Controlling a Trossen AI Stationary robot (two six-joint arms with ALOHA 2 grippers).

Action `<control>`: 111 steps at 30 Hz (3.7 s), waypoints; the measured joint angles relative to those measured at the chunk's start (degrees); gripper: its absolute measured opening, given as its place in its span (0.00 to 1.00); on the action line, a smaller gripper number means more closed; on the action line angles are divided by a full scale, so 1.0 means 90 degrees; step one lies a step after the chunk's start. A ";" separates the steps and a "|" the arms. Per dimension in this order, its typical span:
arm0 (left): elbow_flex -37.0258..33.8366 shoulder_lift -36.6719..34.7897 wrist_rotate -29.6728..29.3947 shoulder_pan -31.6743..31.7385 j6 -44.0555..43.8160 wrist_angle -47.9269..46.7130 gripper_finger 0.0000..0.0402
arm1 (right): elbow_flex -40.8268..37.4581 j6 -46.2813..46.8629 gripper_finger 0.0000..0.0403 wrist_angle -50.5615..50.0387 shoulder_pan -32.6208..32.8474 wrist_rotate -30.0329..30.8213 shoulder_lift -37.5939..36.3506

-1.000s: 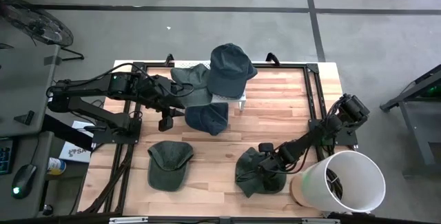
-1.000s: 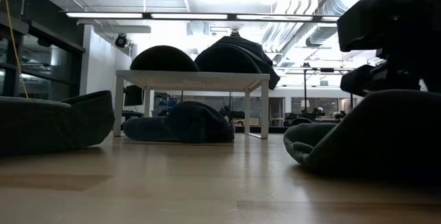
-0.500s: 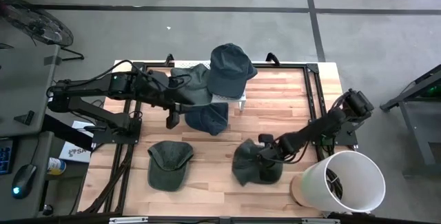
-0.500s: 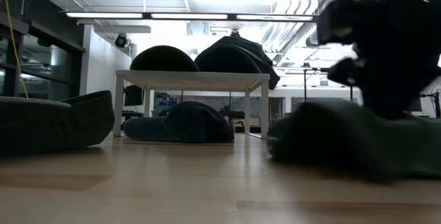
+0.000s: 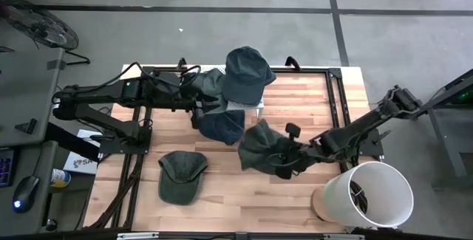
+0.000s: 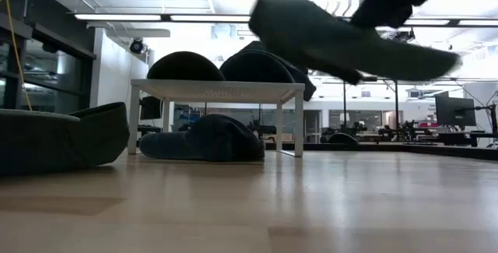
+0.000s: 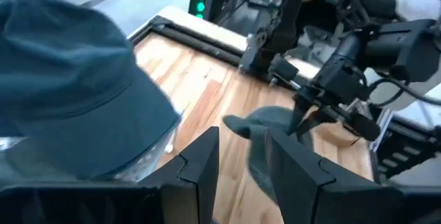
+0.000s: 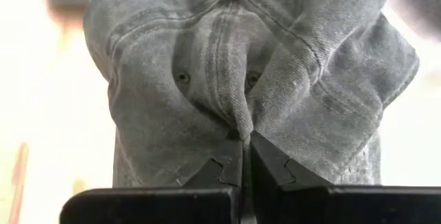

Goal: Pick & Place hat
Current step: Stack the right gray cap on the gray cap on the shelf

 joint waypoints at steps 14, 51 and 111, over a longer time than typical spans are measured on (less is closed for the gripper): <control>0.0000 0.0763 0.0423 -0.0002 -0.0884 0.0978 0.29 | 0.0007 -0.1654 0.00 0.1258 -0.0015 0.1657 -0.0851; -0.0005 0.1499 0.1159 -0.0002 -0.2695 0.1424 0.29 | 0.0019 -0.3723 0.00 0.2009 -0.0857 0.0849 -0.0940; -0.0005 0.1491 0.1212 -0.0002 -0.2309 0.1771 0.06 | 0.0019 -0.4002 0.01 0.1985 -0.0828 0.0606 -0.1552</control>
